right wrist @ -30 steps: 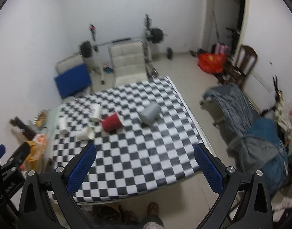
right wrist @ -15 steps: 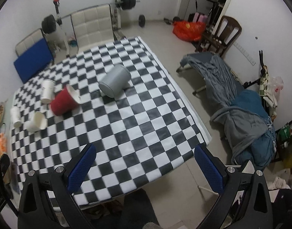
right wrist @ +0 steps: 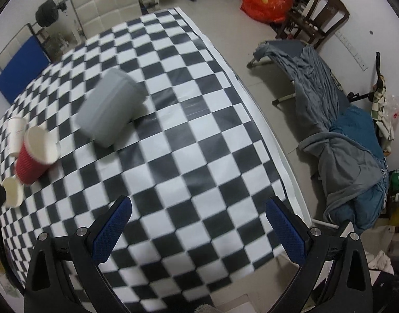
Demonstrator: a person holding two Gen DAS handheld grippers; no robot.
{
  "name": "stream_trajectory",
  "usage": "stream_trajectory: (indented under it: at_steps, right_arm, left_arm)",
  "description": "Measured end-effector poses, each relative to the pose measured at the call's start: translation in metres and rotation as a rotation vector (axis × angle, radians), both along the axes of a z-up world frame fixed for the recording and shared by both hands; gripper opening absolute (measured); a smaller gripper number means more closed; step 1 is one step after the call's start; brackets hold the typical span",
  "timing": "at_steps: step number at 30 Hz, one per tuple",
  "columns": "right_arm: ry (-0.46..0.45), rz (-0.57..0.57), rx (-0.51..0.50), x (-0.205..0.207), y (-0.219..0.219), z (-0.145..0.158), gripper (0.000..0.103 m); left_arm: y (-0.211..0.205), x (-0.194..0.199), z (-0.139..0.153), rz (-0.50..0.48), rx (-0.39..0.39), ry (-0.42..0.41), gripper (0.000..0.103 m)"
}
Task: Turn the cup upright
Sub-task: 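Reach the left gripper to the grey cup lying on its side and grasp it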
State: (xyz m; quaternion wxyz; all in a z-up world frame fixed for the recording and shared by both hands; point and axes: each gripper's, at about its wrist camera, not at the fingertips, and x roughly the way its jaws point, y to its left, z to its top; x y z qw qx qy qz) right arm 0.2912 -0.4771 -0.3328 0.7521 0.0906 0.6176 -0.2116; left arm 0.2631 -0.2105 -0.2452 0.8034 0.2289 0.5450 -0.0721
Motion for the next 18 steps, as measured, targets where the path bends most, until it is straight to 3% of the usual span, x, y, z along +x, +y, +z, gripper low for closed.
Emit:
stream_trajectory:
  at_steps: [9, 18]
  right_arm:
    - [0.097, -0.064, 0.044, 0.026, -0.058, -0.055, 0.103]
    - [0.14, -0.141, 0.1, 0.029, -0.094, -0.087, 0.103]
  left_arm:
    - [-0.074, 0.048, -0.053, -0.233, 0.079, 0.079, 0.103]
    - [-0.108, 0.068, -0.101, -0.361, 0.031, 0.276, 0.102]
